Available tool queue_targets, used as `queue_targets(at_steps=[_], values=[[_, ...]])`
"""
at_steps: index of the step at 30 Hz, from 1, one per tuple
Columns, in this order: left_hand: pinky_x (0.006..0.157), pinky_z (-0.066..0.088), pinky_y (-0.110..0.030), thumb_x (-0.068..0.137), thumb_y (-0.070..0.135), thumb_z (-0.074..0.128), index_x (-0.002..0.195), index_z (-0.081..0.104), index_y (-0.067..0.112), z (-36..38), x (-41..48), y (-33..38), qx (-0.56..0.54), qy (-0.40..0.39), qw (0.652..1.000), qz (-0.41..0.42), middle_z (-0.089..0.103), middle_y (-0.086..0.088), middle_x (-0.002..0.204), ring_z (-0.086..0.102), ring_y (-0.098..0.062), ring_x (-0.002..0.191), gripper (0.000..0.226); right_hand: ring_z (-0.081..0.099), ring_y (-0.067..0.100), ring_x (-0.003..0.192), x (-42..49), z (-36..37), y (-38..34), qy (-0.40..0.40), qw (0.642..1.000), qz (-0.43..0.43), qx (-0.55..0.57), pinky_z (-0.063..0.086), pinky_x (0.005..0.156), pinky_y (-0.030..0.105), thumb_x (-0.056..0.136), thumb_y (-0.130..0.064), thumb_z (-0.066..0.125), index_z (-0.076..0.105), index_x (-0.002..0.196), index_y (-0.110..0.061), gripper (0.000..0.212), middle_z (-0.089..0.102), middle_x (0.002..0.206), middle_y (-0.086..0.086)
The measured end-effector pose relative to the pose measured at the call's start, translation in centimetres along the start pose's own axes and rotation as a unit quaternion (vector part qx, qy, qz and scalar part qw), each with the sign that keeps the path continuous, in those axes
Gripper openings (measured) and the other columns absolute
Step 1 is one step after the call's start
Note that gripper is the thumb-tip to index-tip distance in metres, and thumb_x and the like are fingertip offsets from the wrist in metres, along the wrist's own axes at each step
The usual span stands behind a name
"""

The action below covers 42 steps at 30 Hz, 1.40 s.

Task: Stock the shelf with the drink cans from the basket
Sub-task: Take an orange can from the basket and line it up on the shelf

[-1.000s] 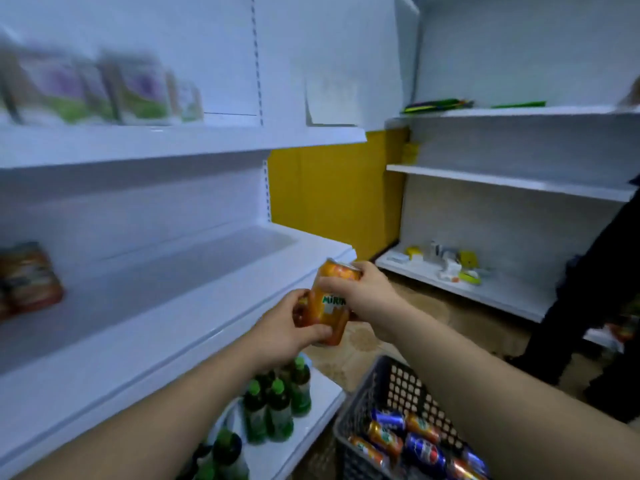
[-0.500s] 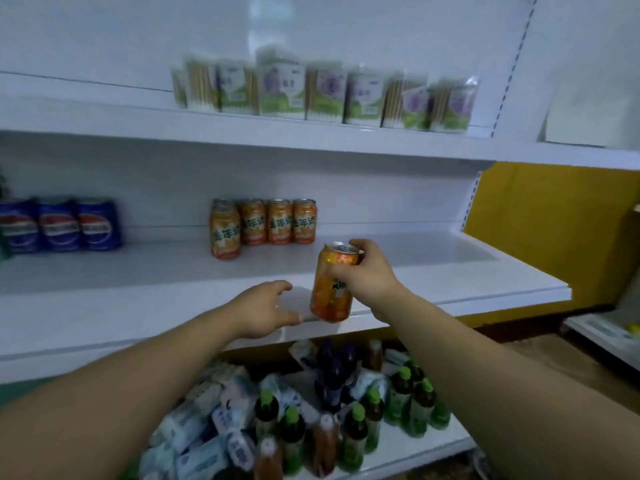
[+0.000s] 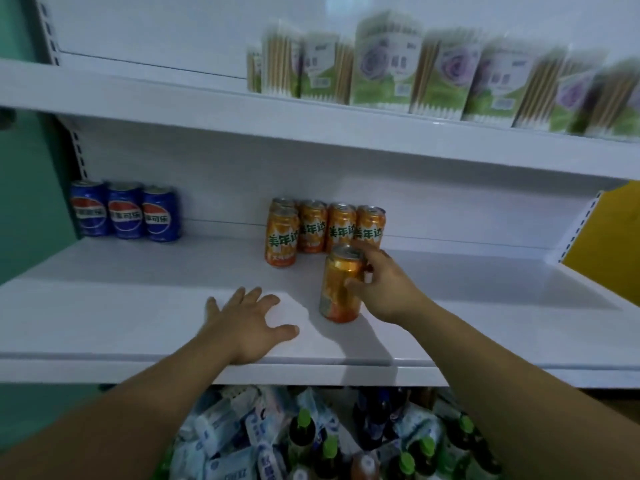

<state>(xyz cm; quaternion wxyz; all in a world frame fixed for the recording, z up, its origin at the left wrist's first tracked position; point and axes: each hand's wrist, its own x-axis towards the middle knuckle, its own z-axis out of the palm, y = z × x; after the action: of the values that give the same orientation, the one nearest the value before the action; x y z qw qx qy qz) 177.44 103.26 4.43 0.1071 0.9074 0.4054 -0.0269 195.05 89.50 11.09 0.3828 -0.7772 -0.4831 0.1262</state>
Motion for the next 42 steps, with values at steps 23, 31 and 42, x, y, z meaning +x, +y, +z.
queue_targets(at_steps=[23,31,42], values=[[0.116,-0.004,-0.055,0.078,0.081,0.033,0.148,0.017,0.042,0.5,0.4,-0.3,-0.022,0.025,0.999,0.004,0.003,0.011,0.16,-0.001,-0.013,0.147,0.082,0.042,0.03,0.124,5.9,4.0,0.9,0.087,0.992,-0.047,-0.077,0.039,0.095,0.031,0.085,-0.032,0.07,0.033,0.144,-0.03,0.069,0.031,0.141,0.01],[0.116,-0.006,-0.054,0.078,0.081,0.034,0.148,0.017,0.041,0.7,0.4,-0.3,-0.035,0.025,0.999,0.005,0.003,0.011,0.16,-0.003,-0.012,0.147,0.082,0.045,0.028,0.125,8.5,5.2,0.5,0.052,0.996,-0.031,-0.066,0.044,0.095,0.037,0.088,-0.026,0.066,0.026,0.146,-0.03,0.07,0.032,0.144,0.007],[0.116,-0.007,-0.054,0.08,0.08,0.032,0.147,0.017,0.042,0.7,0.4,-0.4,-0.036,0.029,0.999,0.008,0.003,0.011,0.16,-0.004,-0.012,0.147,0.079,0.042,0.031,0.131,11.0,6.7,1.3,0.109,0.991,-0.038,-0.065,0.039,0.103,0.043,0.094,-0.019,0.058,0.021,0.149,-0.026,0.067,0.032,0.15,0.008]])
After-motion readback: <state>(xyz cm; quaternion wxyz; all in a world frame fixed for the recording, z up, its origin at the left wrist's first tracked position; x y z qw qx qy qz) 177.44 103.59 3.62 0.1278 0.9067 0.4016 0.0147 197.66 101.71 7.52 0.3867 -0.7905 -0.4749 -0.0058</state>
